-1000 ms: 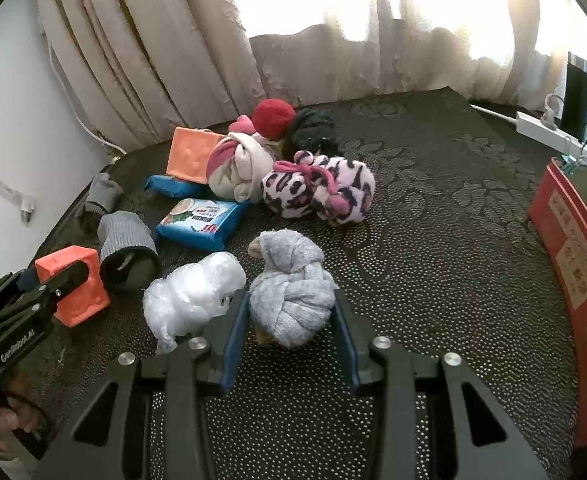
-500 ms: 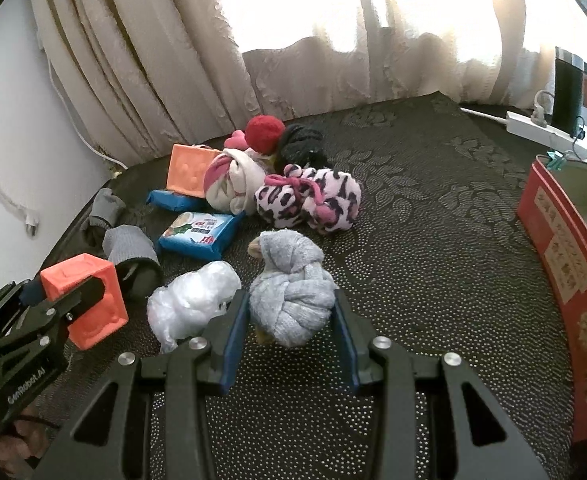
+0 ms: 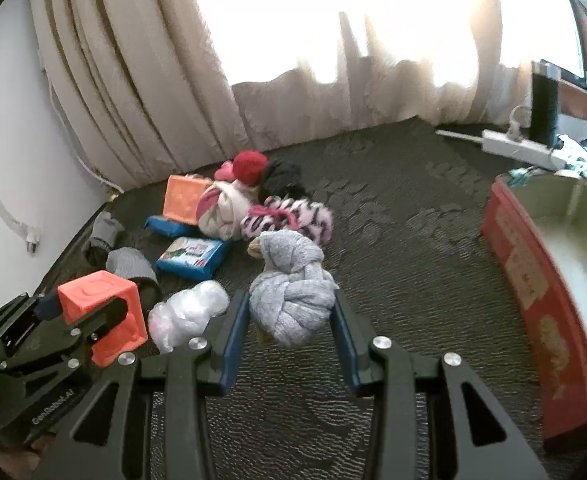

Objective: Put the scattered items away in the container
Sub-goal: 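Carry the orange block and grey sock into the red box and release both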

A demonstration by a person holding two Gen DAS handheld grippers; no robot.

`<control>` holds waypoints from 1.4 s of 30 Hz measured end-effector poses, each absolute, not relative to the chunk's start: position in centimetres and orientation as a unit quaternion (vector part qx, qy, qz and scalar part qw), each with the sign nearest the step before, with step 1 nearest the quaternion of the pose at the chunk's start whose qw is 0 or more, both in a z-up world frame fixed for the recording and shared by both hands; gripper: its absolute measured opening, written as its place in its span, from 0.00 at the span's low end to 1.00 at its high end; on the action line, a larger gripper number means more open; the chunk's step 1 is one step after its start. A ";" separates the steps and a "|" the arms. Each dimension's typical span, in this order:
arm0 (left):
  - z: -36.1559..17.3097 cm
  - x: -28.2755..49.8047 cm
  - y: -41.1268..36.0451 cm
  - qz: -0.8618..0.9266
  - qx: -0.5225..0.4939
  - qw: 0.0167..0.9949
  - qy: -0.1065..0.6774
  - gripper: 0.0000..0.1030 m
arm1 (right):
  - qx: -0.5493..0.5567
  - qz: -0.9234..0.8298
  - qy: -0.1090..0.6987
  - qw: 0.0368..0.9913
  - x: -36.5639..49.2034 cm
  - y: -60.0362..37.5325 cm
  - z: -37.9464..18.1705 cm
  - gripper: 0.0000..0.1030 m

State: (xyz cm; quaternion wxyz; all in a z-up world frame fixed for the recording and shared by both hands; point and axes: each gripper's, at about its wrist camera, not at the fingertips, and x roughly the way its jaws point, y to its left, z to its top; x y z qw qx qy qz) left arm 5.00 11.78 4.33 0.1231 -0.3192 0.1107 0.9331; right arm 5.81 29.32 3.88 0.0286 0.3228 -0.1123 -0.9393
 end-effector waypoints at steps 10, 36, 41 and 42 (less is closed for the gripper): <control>5.2 5.9 17.4 0.927 -0.303 0.174 0.137 0.52 | 0.283 -0.948 -0.134 -0.055 9.5 36.1 5.8 0.43; 7.8 8.3 34.8 0.875 -0.289 0.342 0.183 0.52 | 0.278 -0.919 -0.168 -0.222 15.8 49.7 5.0 0.43; 7.7 8.4 37.0 0.868 -0.287 0.358 0.191 0.52 | 0.281 -0.916 -0.169 -0.232 16.0 50.4 4.7 0.43; 7.7 8.5 37.3 0.868 -0.284 0.358 0.193 0.52 | 0.281 -0.915 -0.169 -0.234 16.0 50.6 4.7 0.43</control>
